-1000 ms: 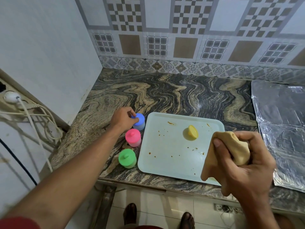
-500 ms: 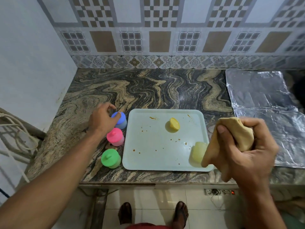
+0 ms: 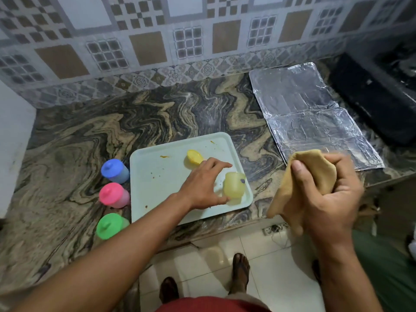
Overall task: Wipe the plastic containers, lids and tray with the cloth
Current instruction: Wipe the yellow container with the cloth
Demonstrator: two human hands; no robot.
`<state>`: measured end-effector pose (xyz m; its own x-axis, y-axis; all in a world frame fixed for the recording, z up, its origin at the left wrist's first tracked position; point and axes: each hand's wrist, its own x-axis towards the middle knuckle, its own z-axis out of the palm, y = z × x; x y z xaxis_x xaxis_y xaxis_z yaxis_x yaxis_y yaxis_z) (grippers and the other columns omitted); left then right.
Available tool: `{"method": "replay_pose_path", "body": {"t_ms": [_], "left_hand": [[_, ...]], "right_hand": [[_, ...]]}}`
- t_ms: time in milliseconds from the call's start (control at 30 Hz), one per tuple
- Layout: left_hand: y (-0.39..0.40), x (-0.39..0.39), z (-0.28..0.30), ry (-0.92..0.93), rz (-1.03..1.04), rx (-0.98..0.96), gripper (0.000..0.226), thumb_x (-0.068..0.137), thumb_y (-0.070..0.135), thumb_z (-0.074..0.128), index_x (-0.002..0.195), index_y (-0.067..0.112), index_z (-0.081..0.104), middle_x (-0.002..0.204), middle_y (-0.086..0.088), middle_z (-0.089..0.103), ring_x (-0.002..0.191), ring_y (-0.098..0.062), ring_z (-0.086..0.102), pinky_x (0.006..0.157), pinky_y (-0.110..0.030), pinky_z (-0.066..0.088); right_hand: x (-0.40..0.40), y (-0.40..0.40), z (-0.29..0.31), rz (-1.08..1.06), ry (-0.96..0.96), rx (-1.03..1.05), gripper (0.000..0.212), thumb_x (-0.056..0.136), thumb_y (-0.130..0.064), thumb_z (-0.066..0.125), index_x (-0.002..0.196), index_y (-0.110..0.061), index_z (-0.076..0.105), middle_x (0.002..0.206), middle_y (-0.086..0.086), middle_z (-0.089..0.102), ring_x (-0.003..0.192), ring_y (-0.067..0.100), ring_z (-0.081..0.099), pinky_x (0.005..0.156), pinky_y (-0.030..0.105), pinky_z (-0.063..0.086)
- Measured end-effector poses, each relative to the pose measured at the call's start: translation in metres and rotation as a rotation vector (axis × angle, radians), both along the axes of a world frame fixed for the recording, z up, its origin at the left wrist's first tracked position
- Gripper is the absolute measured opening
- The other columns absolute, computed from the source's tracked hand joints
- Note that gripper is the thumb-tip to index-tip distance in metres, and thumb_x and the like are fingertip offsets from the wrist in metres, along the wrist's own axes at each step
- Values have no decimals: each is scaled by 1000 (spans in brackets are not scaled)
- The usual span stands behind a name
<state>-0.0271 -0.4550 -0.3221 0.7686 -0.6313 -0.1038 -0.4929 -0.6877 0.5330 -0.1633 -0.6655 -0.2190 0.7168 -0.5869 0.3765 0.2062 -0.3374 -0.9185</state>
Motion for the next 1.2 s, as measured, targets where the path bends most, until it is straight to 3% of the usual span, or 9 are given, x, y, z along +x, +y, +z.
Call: {"method": "replay_pose_path", "body": {"t_ms": [100,233,333,467,600,667,833,967,1200], "left_hand": [[-17,1,-15,25,-17,65,96,70,45,90,152,33,42,140,3,46,125,-23,52,104,-42,45],[-24,0,-26,1,17,4,76,73,36,87,140,32,52,129,2,50,110,-29,60,91,-40,48],[-20,-4,-18,-3,56,-115,76,66,35,87,134,34,53,121,6,46,111,-22,60,89,-41,54],[-12,-13,23,-34,127,-362,78,66,28,92,136,27,57,123,7,50,113,-4,56,96,-25,51],[6,-29,81,-166,200,-531,72,65,25,94,130,26,65,123,6,55,114,-10,60,91,-18,50],[18,-38,109,-232,224,-566,71,64,25,93,129,27,65,121,5,58,113,-12,59,86,-19,50],[46,-57,153,-361,286,-572,74,62,25,97,129,20,67,118,-1,62,113,-4,57,89,-16,43],[62,-66,171,-461,297,-560,71,63,29,96,128,19,69,115,1,60,110,-16,60,92,-31,50],[86,-77,185,-706,339,-502,69,60,30,97,123,16,73,112,0,66,100,-21,66,84,-42,55]], "right_hand": [[-10,-2,-4,-9,21,3,19,87,-18,78,96,-11,63,82,-26,66,75,-7,60,74,13,47],[-20,-6,-10,-9,54,19,20,86,-19,78,95,-9,64,84,-24,67,77,-5,61,76,14,48],[-25,-5,-13,3,73,55,18,86,-18,77,94,-9,63,82,-21,67,75,-4,61,75,14,49],[-24,2,-11,48,92,107,14,84,-17,74,94,-13,64,83,-15,68,75,2,62,73,20,50],[-13,18,6,147,58,80,14,86,-11,68,96,-19,63,86,-18,67,78,0,61,75,17,48],[-6,28,18,197,33,27,15,89,-12,69,100,-21,65,90,-19,69,79,-1,63,76,15,49],[8,57,53,317,-82,-256,23,90,-15,76,107,-26,64,100,-5,71,86,12,69,74,29,54],[22,85,72,328,-132,-443,18,90,-19,79,104,-14,69,98,-1,70,88,5,66,79,13,47],[42,111,83,320,-151,-397,14,93,-18,78,100,-9,70,93,2,71,84,14,68,72,22,50]]}}
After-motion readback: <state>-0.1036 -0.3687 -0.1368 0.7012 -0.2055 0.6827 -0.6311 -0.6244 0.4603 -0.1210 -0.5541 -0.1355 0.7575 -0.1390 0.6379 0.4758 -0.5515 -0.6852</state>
